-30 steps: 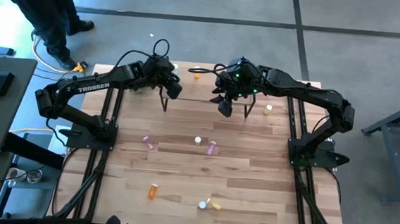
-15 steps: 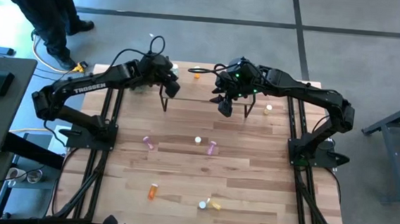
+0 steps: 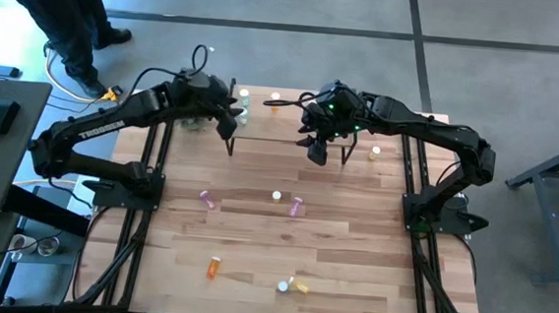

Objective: Pick and place medicine bottles onto shelf by color
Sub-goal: Put the top orange pill bottle on the shelf aligned with the orange pill bottle

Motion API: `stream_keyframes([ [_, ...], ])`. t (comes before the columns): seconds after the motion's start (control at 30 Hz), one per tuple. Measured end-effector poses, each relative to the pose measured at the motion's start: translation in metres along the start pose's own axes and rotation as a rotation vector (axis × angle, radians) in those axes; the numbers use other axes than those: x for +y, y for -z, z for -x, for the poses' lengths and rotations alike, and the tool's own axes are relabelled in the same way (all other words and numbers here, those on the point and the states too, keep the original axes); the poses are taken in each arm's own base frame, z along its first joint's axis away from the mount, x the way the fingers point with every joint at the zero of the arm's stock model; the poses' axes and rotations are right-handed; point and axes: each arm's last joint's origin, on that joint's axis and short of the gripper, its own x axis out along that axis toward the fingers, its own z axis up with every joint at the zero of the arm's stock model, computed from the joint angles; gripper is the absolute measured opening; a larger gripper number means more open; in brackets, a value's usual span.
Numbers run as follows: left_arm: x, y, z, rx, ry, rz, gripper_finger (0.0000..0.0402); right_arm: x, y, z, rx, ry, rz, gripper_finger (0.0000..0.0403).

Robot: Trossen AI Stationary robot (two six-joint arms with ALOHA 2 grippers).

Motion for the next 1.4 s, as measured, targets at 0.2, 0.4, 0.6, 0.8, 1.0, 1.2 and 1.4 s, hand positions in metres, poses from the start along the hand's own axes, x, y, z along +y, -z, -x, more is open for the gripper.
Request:
stream_keyframes([
  [0.2,-0.005,0.001,0.019,-0.017,0.081,-0.026,0.0170,0.002,0.010,0.000,0.099,-0.039,0.062,0.0170],
  [0.4,-0.015,0.013,0.022,0.033,0.134,-0.024,0.0170,0.007,0.017,-0.004,0.131,-0.110,0.171,0.0170],
  [0.6,-0.023,0.045,0.011,0.069,0.164,0.063,0.0170,0.017,0.046,-0.036,0.177,-0.197,0.242,0.0170],
  [0.8,-0.032,0.062,0.004,0.045,0.201,0.079,0.0170,0.022,0.057,-0.055,0.122,-0.204,0.285,0.0170],
  [1.0,-0.044,0.081,-0.004,0.058,0.250,0.066,0.0170,0.022,0.068,-0.071,0.051,-0.202,0.257,0.0170],
  [1.2,-0.055,0.104,-0.012,0.061,0.297,0.074,0.0170,0.027,0.076,-0.081,0.036,-0.210,0.274,0.0170],
  [1.4,-0.064,0.128,-0.018,0.074,0.343,0.093,0.0170,0.045,0.074,-0.090,0.020,-0.233,0.303,0.0170],
])
